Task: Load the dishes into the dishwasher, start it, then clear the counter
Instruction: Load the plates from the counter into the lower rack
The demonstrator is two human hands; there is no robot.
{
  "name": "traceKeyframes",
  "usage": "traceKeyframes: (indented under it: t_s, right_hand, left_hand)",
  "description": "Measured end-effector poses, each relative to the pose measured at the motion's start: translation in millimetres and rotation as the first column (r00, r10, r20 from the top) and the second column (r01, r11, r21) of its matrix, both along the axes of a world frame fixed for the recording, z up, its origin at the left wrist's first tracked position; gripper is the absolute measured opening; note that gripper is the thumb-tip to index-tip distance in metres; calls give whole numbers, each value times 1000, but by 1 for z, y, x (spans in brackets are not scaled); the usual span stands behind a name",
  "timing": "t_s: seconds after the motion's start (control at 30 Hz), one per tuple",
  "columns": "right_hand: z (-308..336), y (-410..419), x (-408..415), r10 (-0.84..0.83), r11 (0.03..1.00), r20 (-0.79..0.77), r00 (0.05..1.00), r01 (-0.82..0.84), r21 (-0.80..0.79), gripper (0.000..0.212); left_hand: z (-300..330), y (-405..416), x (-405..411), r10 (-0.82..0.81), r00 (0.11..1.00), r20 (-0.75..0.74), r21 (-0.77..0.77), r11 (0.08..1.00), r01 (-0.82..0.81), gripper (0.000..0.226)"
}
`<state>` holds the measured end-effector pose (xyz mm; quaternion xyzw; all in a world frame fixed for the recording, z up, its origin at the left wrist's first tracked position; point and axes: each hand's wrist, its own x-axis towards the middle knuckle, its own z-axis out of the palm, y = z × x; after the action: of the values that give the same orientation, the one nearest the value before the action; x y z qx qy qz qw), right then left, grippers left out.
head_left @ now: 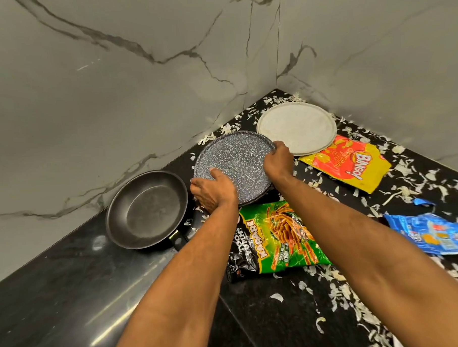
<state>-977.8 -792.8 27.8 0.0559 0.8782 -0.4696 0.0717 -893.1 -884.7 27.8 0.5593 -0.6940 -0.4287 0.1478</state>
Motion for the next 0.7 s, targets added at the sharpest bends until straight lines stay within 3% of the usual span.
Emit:
traceKeyframes:
  t_s: [0.23, 0.43, 0.7]
  right_hand:
    - [9, 29, 15, -58, 998, -104, 993, 57, -9, 38]
    - [21, 72, 32, -120, 992, -166, 979, 114, -49, 29]
    - [25, 137, 62, -188, 982, -197, 962, 183, -41, 30]
  left_hand:
    - [13, 6, 6, -18, 999, -31, -33, 999, 17, 67]
    - [17, 20, 18, -27, 996, -80, -67, 998, 21, 41]
    - [28, 67, 44, -86, 978, -187, -49, 996, 78, 49]
